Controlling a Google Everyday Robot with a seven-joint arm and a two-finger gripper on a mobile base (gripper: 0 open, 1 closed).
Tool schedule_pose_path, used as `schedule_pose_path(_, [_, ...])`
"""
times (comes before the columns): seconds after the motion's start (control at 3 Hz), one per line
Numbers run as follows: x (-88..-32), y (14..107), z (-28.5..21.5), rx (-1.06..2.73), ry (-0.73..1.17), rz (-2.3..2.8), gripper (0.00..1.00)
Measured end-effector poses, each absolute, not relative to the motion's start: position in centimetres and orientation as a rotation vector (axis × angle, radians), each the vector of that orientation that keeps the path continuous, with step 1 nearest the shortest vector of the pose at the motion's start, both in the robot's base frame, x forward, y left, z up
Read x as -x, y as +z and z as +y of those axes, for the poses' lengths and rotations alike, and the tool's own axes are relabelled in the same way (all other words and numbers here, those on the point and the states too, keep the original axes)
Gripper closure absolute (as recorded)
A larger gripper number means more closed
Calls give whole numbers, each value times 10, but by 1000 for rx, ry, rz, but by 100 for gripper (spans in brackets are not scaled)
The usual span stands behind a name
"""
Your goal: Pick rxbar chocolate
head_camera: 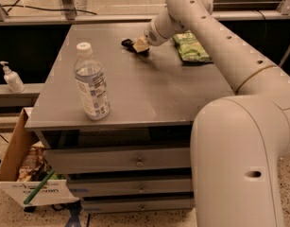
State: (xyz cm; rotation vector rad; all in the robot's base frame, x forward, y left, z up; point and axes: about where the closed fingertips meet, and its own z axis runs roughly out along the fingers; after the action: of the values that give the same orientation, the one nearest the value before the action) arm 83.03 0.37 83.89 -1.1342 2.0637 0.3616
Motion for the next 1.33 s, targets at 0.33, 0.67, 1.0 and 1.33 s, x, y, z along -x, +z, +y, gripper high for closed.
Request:
schedule_pose_path(0.33, [-819, 856, 7, 1163, 369, 2021, 100])
schedule_pose_path(0.67, [-809, 869, 10, 1186, 378, 1988, 100])
schedule_pose_path(1.0, [-802, 879, 9, 1200, 384, 1963, 100])
schedule_pose_path(1.33, [-776, 907, -6, 1214, 400, 1909, 100])
